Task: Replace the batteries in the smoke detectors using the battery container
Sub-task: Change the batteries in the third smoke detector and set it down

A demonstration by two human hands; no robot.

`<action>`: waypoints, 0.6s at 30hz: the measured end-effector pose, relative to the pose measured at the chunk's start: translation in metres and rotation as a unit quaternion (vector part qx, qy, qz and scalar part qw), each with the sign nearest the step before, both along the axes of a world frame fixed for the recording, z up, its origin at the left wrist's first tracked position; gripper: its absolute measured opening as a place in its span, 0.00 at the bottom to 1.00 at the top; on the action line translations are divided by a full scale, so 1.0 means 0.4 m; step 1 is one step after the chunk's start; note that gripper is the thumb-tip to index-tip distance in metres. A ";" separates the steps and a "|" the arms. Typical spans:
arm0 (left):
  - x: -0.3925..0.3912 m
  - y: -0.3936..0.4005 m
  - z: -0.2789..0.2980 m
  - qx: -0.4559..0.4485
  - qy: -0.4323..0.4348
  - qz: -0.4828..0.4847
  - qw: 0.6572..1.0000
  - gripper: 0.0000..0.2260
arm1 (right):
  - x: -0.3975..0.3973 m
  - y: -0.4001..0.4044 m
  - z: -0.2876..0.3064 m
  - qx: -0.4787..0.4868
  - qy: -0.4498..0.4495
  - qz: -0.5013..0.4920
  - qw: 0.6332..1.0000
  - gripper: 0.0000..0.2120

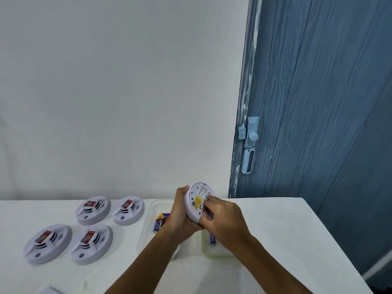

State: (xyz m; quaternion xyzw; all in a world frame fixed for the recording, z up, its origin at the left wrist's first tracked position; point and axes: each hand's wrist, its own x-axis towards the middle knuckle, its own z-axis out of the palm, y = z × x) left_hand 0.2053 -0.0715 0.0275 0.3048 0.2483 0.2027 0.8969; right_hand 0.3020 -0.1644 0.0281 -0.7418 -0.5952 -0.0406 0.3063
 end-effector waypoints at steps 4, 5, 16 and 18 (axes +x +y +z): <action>0.003 -0.003 -0.003 0.003 0.002 -0.001 1.000 0.27 | 0.000 0.002 -0.006 -0.014 0.016 0.010 1.000 0.16; 0.003 -0.002 -0.005 0.009 0.003 -0.004 1.000 0.27 | 0.000 0.002 -0.006 -0.019 0.018 0.010 1.000 0.17; -0.002 -0.013 0.008 -0.017 0.015 0.003 1.000 0.23 | 0.013 -0.015 0.000 -0.002 0.061 0.071 0.996 0.15; 0.000 -0.017 0.010 -0.022 0.009 -0.001 1.000 0.23 | 0.029 -0.017 -0.006 -0.028 0.062 0.091 0.993 0.18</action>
